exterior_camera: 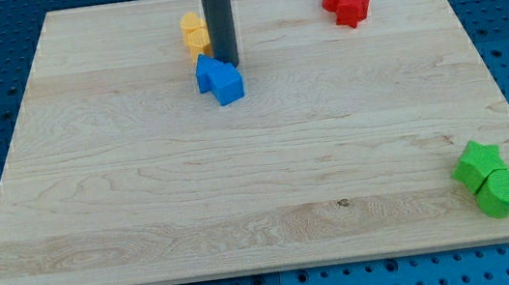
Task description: Nudge the cube to the left
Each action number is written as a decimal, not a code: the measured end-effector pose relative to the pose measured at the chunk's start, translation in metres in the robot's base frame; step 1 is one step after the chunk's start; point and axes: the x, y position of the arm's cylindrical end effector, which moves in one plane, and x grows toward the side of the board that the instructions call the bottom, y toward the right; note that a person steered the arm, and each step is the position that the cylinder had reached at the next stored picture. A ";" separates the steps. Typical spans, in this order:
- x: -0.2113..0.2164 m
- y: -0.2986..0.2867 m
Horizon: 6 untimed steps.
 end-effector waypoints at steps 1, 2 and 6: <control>0.001 0.035; 0.014 0.048; 0.058 0.029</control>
